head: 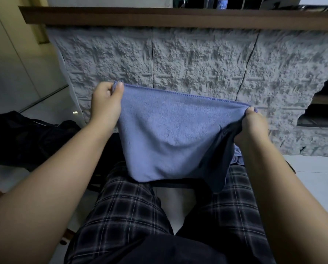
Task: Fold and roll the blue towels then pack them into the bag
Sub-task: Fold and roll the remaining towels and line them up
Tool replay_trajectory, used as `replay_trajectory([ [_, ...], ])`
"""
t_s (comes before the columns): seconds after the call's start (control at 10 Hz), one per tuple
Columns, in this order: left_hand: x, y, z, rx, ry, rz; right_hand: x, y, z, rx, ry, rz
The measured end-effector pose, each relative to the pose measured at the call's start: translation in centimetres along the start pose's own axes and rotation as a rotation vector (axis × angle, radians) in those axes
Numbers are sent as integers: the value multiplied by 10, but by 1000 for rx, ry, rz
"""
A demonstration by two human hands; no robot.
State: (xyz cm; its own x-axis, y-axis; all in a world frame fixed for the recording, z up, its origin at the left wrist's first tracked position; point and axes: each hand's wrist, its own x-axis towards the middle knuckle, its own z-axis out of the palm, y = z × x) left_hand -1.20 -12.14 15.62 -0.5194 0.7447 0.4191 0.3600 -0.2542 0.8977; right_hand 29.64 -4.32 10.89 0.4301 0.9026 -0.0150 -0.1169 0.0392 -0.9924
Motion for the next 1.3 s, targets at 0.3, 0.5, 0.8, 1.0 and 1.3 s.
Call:
replay_trajectory([
  [0.3, -56, 54, 14, -389, -287, -218, -80, -47, 15, -763, -159, -64],
  [0.5, -86, 67, 17, -185, -648, 74, -126, -53, 29, -81, -494, -167],
  [0.8, -80, 60, 15, 226, -299, 512, -144, -58, 31, -115, -764, -342],
  [1.0, -85, 64, 13, 72, -222, 465, -144, -57, 34, -194, -821, -399],
  [1.3, -84, 61, 15, 69, -247, 513, -143, -53, 35, -239, -859, -453],
])
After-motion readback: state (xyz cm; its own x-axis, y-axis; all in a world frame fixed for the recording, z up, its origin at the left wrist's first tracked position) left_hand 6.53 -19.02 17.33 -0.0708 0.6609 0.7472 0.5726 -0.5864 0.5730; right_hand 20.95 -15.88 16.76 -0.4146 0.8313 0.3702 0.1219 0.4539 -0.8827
